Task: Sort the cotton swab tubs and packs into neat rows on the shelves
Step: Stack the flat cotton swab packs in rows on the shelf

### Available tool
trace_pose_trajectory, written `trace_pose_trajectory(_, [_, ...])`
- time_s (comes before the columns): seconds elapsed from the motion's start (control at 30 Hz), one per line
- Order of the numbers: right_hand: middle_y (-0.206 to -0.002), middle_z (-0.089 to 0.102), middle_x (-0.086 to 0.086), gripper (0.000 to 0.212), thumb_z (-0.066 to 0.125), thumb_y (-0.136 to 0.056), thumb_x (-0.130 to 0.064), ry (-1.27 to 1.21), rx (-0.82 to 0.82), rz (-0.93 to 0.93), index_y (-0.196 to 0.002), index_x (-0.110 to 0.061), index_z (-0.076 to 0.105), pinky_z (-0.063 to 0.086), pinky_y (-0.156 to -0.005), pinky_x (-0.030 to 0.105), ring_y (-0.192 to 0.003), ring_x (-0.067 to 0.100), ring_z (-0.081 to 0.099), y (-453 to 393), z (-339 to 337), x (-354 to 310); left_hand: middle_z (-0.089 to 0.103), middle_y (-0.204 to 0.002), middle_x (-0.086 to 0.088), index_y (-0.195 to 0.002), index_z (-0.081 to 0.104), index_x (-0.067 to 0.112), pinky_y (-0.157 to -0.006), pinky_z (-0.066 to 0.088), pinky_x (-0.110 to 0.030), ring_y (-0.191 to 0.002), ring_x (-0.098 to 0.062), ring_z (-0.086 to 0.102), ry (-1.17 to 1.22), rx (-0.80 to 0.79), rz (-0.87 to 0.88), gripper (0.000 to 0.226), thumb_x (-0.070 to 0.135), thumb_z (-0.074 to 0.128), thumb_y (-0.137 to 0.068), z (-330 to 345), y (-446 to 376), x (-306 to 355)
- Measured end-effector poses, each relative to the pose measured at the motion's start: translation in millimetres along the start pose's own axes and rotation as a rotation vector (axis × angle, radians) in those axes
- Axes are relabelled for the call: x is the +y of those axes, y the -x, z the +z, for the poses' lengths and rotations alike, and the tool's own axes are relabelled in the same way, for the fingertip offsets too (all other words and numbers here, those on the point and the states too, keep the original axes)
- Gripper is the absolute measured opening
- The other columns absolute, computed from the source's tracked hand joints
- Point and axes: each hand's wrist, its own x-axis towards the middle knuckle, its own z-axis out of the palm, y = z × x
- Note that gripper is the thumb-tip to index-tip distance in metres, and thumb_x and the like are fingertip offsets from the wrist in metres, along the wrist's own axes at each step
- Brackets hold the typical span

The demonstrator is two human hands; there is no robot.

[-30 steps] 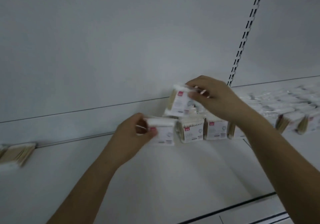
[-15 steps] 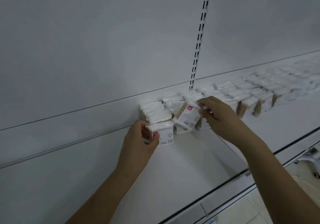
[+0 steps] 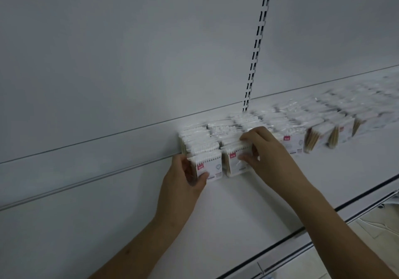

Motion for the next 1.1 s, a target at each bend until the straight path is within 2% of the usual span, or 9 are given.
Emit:
trace_pose_trajectory(0.1, [-0.110, 0.058, -0.001, 0.033, 0.079, -0.081, -0.013, 0.103, 0.077, -0.031, -0.110, -0.012, 0.064, 0.045, -0.071, 0.028, -0.091, 0.016, 0.056, -7, 2, 2, 0.066, -0.079, 0.016, -0.089, 0.054, 0.029, -0.063, 0.042, -0.006, -0.072, 0.005, 0.062, -0.008, -0.005, -0.005, 0.033, 0.024, 0.084, -0.078, 2, -4, -5])
trace_pose_trajectory(0.2, [-0.100, 0.064, 0.001, 0.035, 0.086, -0.071, -0.016, 0.229, 0.133, -0.096, -0.101, -0.014, 0.066, 0.046, -0.072, 0.035, -0.089, 0.026, 0.057, -10, 3, 3, 0.066, -0.079, 0.015, -0.087, 0.053, 0.030, -0.062, 0.042, -0.007, -0.071, 0.005, 0.061, -0.024, -0.016, -0.006, 0.033, 0.026, 0.084, -0.078, 4, -7, -4])
trace_pose_trajectory(0.43, [-0.107, 0.063, -0.001, 0.039, 0.086, -0.072, -0.019, 0.247, 0.101, -0.088, -0.106, -0.016, 0.066, 0.048, -0.079, 0.037, -0.096, 0.025, 0.054, -6, -4, 6, 0.063, -0.088, 0.015, -0.097, 0.053, 0.031, -0.064, 0.040, -0.005, -0.076, 0.010, 0.057, -0.045, -0.091, -0.017, 0.036, 0.031, 0.084, -0.078, 6, -12, 4])
trace_pose_trajectory(0.53, [-0.117, 0.061, -0.002, 0.047, 0.084, -0.074, -0.021, 0.225, 0.077, -0.074, -0.117, -0.017, 0.067, 0.046, -0.088, 0.036, -0.106, 0.022, 0.050, -6, -9, 1, 0.058, -0.097, 0.013, -0.105, 0.053, 0.027, -0.066, 0.040, -0.012, -0.082, 0.002, 0.055, -0.116, -0.135, -0.053, 0.051, 0.046, 0.086, -0.071, -3, -10, 0])
trace_pose_trajectory(0.63, [-0.126, 0.058, 0.000, 0.047, 0.076, -0.082, -0.026, 0.160, 0.098, -0.101, -0.126, -0.016, 0.064, 0.040, -0.099, 0.033, -0.116, 0.021, 0.048, -11, -17, -11, 0.051, -0.101, 0.012, -0.111, 0.048, 0.030, -0.076, 0.042, -0.019, -0.091, -0.005, 0.051, -0.192, -0.129, -0.071, 0.061, 0.055, 0.083, -0.068, -22, -1, -5])
trace_pose_trajectory(0.73, [-0.133, 0.056, -0.001, 0.041, 0.067, -0.090, -0.027, 0.023, 0.187, -0.111, -0.130, -0.018, 0.061, 0.027, -0.103, 0.020, -0.124, 0.019, 0.047, -25, -23, -41, 0.050, -0.109, 0.014, -0.117, 0.044, 0.037, -0.087, 0.043, -0.022, -0.104, -0.007, 0.050, -0.205, -0.099, -0.051, 0.060, 0.059, 0.078, -0.072, -45, 11, -9])
trace_pose_trajectory(0.83, [-0.136, 0.055, -0.006, 0.038, 0.061, -0.096, -0.031, -0.135, 0.247, -0.149, -0.132, -0.023, 0.058, 0.027, -0.104, 0.015, -0.128, 0.013, 0.046, -44, -18, -91, 0.051, -0.116, 0.015, -0.122, 0.046, 0.036, -0.091, 0.039, -0.018, -0.111, -0.004, 0.049, -0.187, -0.005, -0.023, 0.056, 0.060, 0.069, -0.076, -69, 23, -14])
trace_pose_trajectory(0.93, [-0.138, 0.053, -0.009, 0.038, 0.056, -0.099, -0.034, -0.263, 0.233, -0.242, -0.135, -0.023, 0.055, 0.040, -0.106, 0.028, -0.128, 0.011, 0.047, -64, -1, -152, 0.050, -0.125, 0.015, -0.131, 0.048, 0.030, -0.097, 0.036, -0.016, -0.118, -0.002, 0.046, -0.245, 0.071, -0.029, 0.055, 0.056, 0.063, -0.085, -99, 36, -21])
trace_pose_trajectory(1.1, [-0.142, 0.052, -0.005, 0.045, 0.048, -0.101, -0.041, -0.394, 0.144, -0.426, -0.141, -0.021, 0.051, 0.042, -0.107, 0.036, -0.128, 0.014, 0.048, -86, 47, -258, 0.052, -0.129, 0.011, -0.132, 0.052, 0.026, -0.098, 0.029, -0.010, -0.121, -0.004, 0.046, -0.286, 0.264, -0.095, 0.043, 0.042, 0.063, -0.093, -163, 66, -49])
